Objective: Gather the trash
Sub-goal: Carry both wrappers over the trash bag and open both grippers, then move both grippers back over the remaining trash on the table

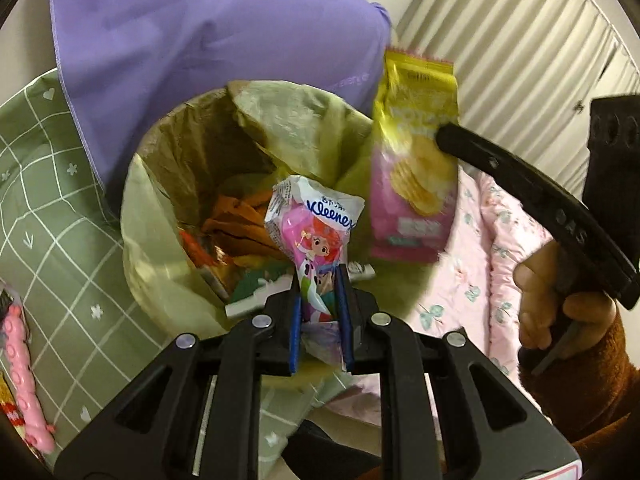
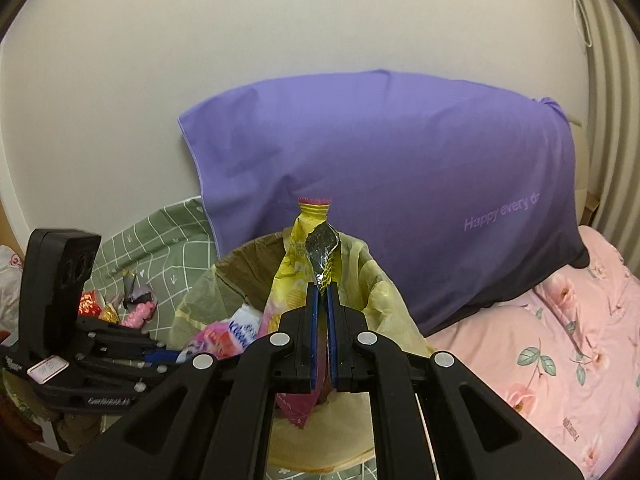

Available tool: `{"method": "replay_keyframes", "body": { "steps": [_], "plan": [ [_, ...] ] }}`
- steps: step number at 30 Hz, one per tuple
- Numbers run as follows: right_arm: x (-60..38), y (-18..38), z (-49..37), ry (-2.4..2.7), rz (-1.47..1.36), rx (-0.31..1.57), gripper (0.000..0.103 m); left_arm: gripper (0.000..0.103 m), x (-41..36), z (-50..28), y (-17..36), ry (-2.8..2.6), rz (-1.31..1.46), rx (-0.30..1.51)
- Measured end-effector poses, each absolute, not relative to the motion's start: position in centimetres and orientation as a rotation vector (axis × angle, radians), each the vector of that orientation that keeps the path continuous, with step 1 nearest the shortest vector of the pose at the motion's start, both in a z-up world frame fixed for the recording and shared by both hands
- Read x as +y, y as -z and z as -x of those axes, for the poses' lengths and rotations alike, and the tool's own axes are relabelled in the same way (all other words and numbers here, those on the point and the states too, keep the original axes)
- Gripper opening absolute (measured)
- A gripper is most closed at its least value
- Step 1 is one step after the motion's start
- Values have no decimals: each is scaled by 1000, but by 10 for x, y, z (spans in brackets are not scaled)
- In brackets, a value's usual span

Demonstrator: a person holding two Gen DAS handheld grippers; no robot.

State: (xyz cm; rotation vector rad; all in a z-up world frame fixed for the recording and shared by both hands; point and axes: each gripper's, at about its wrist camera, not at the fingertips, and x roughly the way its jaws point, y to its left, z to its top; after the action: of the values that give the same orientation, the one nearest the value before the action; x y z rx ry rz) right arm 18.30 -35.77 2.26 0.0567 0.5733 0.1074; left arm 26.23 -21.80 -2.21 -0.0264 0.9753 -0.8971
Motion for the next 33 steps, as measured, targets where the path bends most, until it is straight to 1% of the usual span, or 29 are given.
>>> {"method": "replay_keyframes", "body": {
  "steps": [6,11,13,15,17,20,21,23,24,25,28,33],
  "plan": [
    [-361,-8,-204,-140,-41,609,6,14,-214,-298,38,810,49,987],
    [-361,-2,-209,-152,-40,624,6,14,-207,-302,33,826,72,965],
    [-360,-1,-212,-159,-49,627,6,16,-205,-300,29,832,70,952],
    [-360,-1,-214,-169,-69,630,6,30,-201,-298,24,845,70,938],
    [-359,-1,-214,-154,-78,627,7,38,-199,-294,16,842,75,924],
    [-356,1,-213,-137,-86,631,7,44,-190,-292,8,816,92,903],
    [-355,1,-212,-130,-83,631,8,45,-185,-290,5,812,102,897],
    [-352,0,-209,-115,-71,619,19,48,-179,-286,1,801,112,883],
    [-352,0,-208,-111,-69,614,31,50,-175,-283,-1,797,113,871],
    [-351,-1,-207,-105,-69,607,36,50,-172,-281,-3,793,109,865],
    [-348,-4,-202,-71,-49,598,36,53,-167,-280,-5,761,93,854],
    [-344,-13,-190,-51,-44,579,37,53,-148,-282,-4,721,146,859]
  ]
}}
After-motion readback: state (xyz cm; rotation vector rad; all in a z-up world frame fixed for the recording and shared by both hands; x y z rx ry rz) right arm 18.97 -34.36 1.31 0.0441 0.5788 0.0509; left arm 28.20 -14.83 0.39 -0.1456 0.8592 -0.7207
